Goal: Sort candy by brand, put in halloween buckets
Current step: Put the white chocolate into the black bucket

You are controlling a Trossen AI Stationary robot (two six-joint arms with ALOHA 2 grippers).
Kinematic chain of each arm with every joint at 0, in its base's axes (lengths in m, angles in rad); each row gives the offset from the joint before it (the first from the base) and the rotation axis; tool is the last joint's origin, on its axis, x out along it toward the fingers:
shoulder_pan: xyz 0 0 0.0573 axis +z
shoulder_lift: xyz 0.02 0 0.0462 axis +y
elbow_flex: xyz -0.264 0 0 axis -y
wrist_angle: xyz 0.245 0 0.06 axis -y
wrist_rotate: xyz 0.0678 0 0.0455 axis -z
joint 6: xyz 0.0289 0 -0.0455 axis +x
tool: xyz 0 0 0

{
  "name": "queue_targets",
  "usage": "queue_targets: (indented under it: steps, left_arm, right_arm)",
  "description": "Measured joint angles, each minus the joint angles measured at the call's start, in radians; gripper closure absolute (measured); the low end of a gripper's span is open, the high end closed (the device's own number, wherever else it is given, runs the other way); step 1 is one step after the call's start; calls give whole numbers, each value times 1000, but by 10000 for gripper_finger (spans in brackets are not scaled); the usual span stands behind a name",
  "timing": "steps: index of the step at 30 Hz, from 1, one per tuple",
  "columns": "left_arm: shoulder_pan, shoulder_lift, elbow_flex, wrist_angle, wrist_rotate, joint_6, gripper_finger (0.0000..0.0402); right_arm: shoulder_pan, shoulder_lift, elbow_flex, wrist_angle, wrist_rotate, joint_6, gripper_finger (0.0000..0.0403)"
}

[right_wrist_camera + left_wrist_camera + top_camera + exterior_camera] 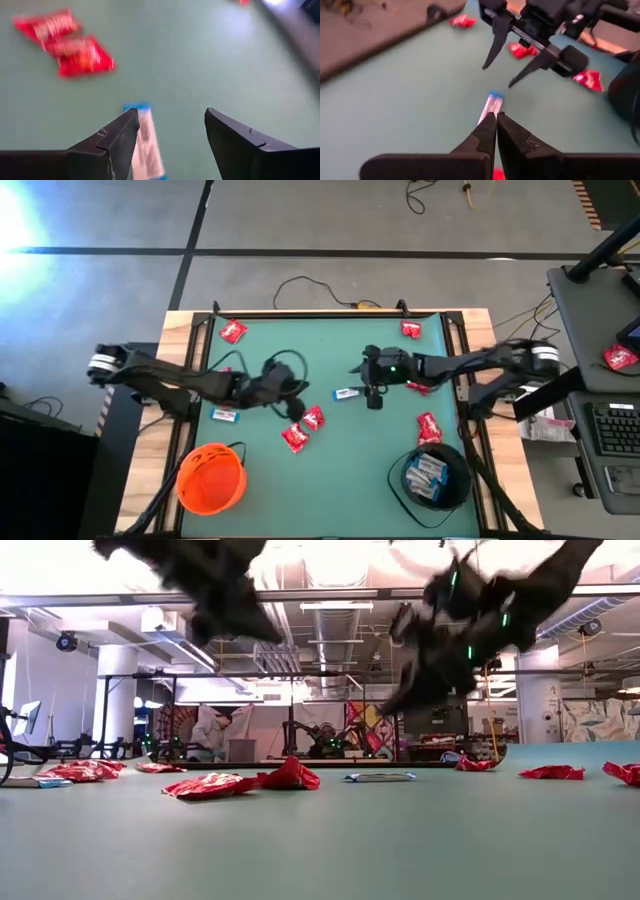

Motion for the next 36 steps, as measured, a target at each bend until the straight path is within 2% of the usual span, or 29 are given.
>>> queue_targets:
  steps: [2,4,6,10,13,19,27,33,36]
  left_arm:
    - [-16,-48,-72,6,18,-71,402]
    - [-30,-91,-128,14,77,-141,402]
    - [-49,-127,-164,8,111,-200,402]
    - [-75,-174,-200,-44,111,-295,402]
    - [-79,-194,-211,-110,123,-315,402]
    - [-74,-214,-196,-123,126,-261,402]
    - [-33,-214,-170,-131,108,-212,402]
    - [-37,-214,-148,-131,105,-213,402]
    - [-53,-218,-147,-131,67,-222,402]
  right_arm:
    - [-32,72,-21,51,-65,47,184]
    - [-43,136,-32,119,-131,120,185]
    - [-44,192,-45,204,-142,123,190]
    - [-49,305,-52,347,-149,85,207]
    - [-58,384,-40,418,-166,68,219]
    - [-62,503,-4,464,-184,60,241]
    - [-64,569,3,450,-184,11,267]
    - [-64,565,3,426,-180,-47,302]
    - [-64,551,2,421,-174,-72,306]
